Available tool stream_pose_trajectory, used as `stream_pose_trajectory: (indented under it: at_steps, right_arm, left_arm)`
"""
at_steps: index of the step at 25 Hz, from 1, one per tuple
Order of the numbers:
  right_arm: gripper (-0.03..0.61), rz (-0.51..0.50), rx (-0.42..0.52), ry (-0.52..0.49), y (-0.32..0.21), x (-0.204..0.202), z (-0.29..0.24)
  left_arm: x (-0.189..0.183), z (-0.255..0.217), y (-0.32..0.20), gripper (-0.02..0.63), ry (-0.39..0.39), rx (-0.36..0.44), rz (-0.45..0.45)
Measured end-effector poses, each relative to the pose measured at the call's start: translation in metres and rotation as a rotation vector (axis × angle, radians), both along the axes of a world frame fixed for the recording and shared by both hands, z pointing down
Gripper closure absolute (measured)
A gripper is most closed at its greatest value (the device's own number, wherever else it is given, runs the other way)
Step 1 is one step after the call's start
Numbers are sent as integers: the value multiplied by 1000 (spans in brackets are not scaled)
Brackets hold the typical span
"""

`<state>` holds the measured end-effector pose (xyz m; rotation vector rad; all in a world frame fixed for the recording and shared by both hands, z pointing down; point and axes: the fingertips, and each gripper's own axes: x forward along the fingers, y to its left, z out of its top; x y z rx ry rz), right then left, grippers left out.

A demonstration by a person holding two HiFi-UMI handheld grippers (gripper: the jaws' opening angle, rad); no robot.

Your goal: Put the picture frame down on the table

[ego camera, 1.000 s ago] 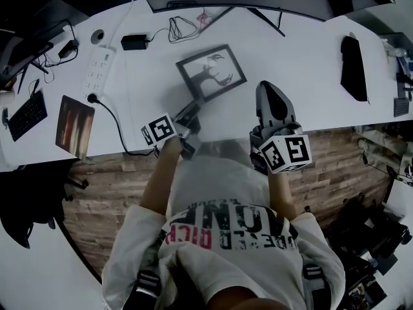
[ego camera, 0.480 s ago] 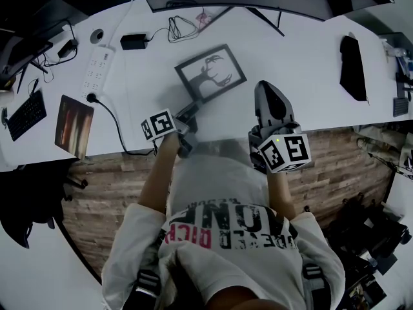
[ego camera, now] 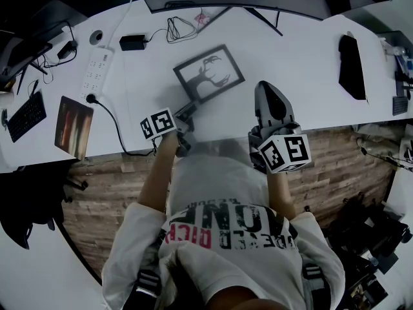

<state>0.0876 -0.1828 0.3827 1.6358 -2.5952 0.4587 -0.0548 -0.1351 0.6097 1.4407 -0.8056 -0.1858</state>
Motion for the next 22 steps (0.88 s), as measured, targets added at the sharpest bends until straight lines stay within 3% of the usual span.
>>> stream_pose_trajectory:
  at_steps: [7,12,22]
  right_arm:
    - [577,-1,0,-4,0,-1,-1]
    - [577,-2,-3,-4,-1,-3,-1]
    - [577,-13,-7,-1,-4,-10,1]
  left_arm:
    - [-2,3,0,532,-42,2,6]
    - [-9,4,-2,520,-158,48,20]
    - [-11,-1,-5,387,-375,167,99]
